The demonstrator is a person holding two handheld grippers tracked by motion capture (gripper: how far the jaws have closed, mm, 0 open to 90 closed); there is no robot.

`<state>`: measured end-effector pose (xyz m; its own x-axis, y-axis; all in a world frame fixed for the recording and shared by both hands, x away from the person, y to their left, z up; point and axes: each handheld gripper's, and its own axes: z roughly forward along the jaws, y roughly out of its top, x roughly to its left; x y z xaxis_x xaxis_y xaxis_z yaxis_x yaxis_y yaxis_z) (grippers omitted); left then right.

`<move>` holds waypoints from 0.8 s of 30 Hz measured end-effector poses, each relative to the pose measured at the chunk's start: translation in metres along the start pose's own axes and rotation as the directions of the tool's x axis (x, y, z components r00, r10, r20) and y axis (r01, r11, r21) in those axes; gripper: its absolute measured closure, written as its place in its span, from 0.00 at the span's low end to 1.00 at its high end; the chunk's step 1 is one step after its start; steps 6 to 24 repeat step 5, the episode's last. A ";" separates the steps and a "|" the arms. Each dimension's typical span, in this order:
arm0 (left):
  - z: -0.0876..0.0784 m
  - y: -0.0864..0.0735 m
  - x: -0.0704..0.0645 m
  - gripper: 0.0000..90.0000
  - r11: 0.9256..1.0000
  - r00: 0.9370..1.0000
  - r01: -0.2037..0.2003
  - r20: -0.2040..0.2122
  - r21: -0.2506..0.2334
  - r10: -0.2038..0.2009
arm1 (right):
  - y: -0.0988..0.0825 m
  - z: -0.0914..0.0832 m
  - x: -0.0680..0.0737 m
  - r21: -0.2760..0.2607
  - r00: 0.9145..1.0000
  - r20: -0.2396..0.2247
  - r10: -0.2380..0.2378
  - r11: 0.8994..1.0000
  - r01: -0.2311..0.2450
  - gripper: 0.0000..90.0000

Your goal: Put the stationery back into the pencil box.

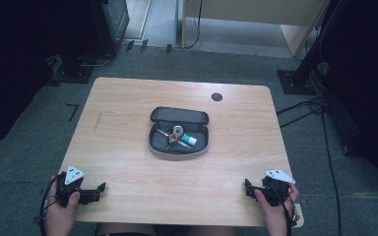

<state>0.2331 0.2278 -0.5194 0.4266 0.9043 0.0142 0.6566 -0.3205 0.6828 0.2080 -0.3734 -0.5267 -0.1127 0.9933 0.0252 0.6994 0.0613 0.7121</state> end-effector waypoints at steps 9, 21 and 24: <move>0.004 0.005 -0.005 0.00 1.000 1.000 0.003 -0.003 0.001 -0.003 | 0.000 0.000 0.000 0.000 1.000 0.000 0.000 1.000 0.000 0.00; 0.004 0.005 -0.005 0.00 1.000 1.000 0.003 -0.003 0.001 -0.003 | 0.000 0.000 0.000 0.000 1.000 0.000 0.000 1.000 0.000 0.00; 0.004 0.005 -0.005 0.00 1.000 1.000 0.003 -0.003 0.001 -0.003 | 0.000 0.000 0.000 0.000 1.000 0.000 0.000 1.000 0.000 0.00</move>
